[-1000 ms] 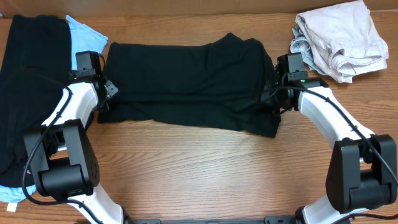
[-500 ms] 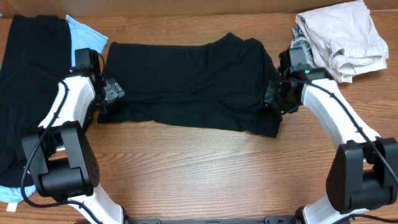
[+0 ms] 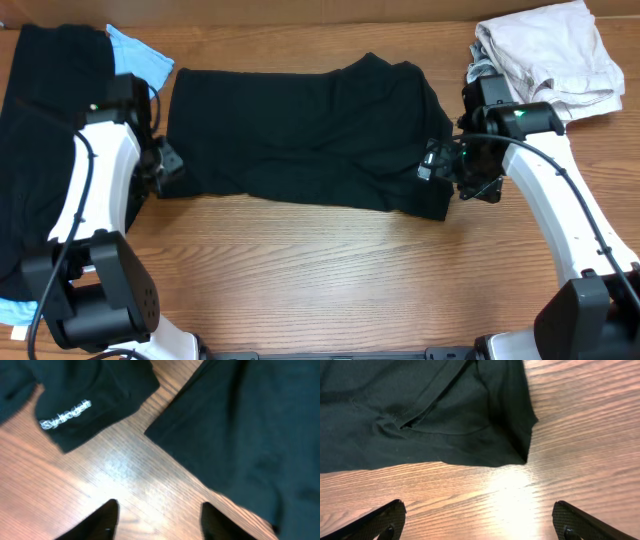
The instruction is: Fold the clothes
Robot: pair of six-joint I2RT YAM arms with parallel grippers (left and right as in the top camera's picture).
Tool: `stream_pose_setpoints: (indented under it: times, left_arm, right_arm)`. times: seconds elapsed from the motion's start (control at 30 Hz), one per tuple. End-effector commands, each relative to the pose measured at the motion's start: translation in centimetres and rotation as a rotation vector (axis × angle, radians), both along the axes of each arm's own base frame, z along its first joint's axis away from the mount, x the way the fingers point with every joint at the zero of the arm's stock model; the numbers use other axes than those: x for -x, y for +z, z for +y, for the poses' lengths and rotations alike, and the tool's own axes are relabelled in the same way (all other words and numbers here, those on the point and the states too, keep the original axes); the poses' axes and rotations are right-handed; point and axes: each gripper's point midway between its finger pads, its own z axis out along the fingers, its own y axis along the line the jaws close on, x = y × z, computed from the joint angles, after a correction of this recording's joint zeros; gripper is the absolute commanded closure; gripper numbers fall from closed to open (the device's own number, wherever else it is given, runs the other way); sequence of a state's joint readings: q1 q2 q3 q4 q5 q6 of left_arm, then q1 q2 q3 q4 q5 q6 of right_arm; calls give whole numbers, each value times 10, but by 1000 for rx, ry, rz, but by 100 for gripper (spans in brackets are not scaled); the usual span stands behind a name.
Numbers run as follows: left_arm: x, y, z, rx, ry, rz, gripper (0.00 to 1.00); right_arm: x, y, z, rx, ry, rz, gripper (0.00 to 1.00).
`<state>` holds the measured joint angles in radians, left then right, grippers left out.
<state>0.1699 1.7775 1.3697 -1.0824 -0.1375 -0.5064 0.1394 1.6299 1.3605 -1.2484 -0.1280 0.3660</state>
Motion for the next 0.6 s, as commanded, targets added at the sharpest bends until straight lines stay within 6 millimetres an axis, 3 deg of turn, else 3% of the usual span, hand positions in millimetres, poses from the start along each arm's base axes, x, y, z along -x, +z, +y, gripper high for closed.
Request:
stream_pose_setpoints:
  times: [0.0,0.1,0.13,0.23,0.3,0.37,0.43,0.57]
  left_arm:
    - [9,-26,-1,3,-2,14,66]
    - [-1,-40,0,-8,-28,-39,91]
    - [-5,-43,1,-10,-35,-63,96]
    - [-14,-50,1,-19,-40,-111,96]
    - [-15,-55,0,-20,-42,-128,96]
    - [-14,-59,0,-21,-42,-130,96]
    - [-10,-64,1,-29,-41,-122,96]
    - [0,-74,10,-82,-30,-102,96]
  right_arm:
    - [3,-3,10,-20,22,5,5]
    - [3,-3,17,-32,37,-1,11]
    - [3,-2,19,-32,46,-3,15]
    - [4,-2,27,-33,71,-9,30]
    - [5,-2,32,-33,85,-11,50]
    - [4,-2,35,-34,96,-18,63]
    - [0,-4,37,-28,103,-38,70]
    - [-8,-23,41,-19,114,-87,71]
